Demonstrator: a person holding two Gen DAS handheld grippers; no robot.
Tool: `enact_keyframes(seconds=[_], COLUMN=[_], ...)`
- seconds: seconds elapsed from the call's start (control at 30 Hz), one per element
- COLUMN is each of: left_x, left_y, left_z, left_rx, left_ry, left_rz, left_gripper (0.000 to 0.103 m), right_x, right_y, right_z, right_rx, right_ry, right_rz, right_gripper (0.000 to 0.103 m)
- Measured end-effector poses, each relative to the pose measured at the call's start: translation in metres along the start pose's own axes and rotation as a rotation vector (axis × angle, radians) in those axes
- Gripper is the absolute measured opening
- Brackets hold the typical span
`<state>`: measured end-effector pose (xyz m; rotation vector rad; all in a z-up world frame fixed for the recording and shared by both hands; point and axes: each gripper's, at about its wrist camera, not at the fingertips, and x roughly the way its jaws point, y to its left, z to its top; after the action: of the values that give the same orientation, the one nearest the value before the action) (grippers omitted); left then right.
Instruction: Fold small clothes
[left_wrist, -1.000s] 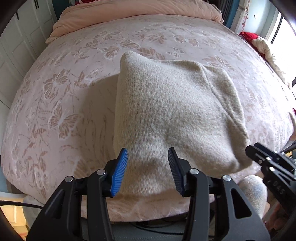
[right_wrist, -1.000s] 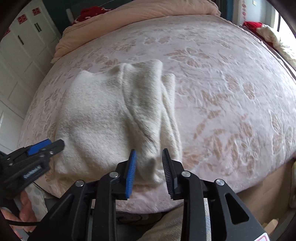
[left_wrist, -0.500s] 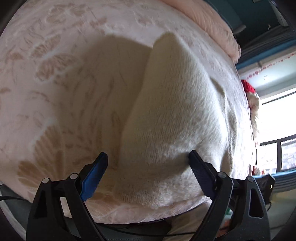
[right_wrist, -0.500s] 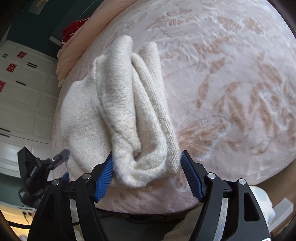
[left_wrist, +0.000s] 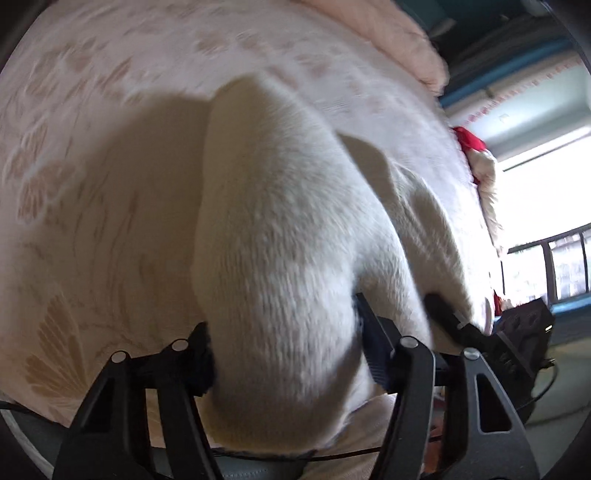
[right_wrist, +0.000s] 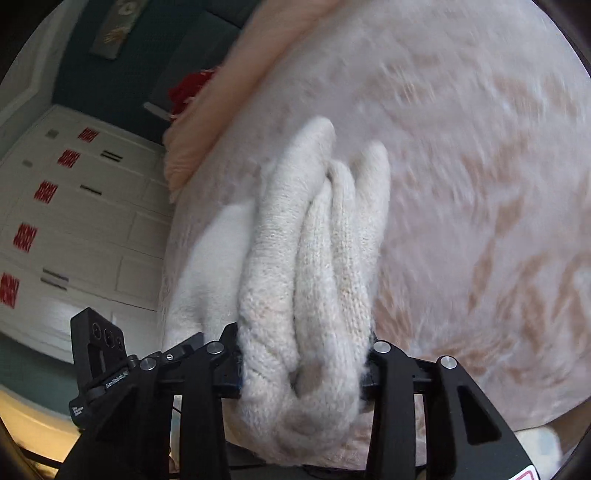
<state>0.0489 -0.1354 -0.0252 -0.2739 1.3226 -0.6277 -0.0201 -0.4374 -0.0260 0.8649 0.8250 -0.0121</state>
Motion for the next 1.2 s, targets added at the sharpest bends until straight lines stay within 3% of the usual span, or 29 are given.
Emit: enact_keyframes(seconds=[0.1, 0.17, 0.23, 0.37, 0.43, 0.47, 0.5, 0.57, 0.63, 0.9, 1.0, 1.2], left_x=[0.014, 0.041, 0.057, 0.06, 0.063, 0.066, 0.065, 0.056, 0.043, -0.06, -0.095, -0.171], left_y=[0.001, 0.009, 0.016, 0.012, 0.007, -0.004, -0.011, -0.029, -0.043, -0.119, -0.132, -0.16], left_z=[-0.003, -0.01, -0.017, -0.018, -0.012, -0.008, -0.006, -0.003, -0.004, -0.026, -0.035, -0.055], left_rx=[-0.002, -0.032, -0.061, -0.041, -0.041, -0.025, -0.009, 0.053, 0.103, 0.344, 0.387, 0.455], left_ry=[0.049, 0.103, 0.11, 0.09, 0.117, 0.126, 0.131, 0.126, 0.105, -0.073, -0.115, -0.261], left_rz=[-0.031, 0.033, 0.051, 0.072, 0.077, 0.07, 0.08, 0.124, 0.151, 0.144, 0.111, 0.054], left_gripper=[0.074, 0.086, 0.095, 0.098, 0.091, 0.078, 0.075, 0.059, 0.052, 0.048, 0.048, 0.048], right_x=[0.007, 0.03, 0.038, 0.038, 0.038, 0.038, 0.036, 0.026, 0.013, -0.093, -0.148, -0.205], right_y=[-0.004, -0.025, -0.043, -0.06, -0.06, -0.057, -0.053, -0.034, -0.014, 0.084, 0.112, 0.163], right_z=[-0.002, -0.009, -0.017, -0.019, -0.015, -0.012, -0.009, -0.007, -0.006, -0.021, -0.039, -0.054], right_rx=[-0.093, -0.056, 0.03, 0.167, 0.184, 0.18, 0.182, 0.158, 0.122, -0.101, -0.176, -0.307], right_ry=[0.035, 0.114, 0.116, 0.061, 0.066, 0.07, 0.068, 0.03, -0.009, -0.201, -0.294, -0.452], right_rz=[-0.154, -0.229, -0.188, -0.076, -0.074, -0.075, -0.065, -0.082, -0.086, -0.115, -0.121, -0.114], right_gripper=[0.048, 0.054, 0.066, 0.073, 0.069, 0.056, 0.045, 0.04, 0.039, 0.039, 0.039, 0.039])
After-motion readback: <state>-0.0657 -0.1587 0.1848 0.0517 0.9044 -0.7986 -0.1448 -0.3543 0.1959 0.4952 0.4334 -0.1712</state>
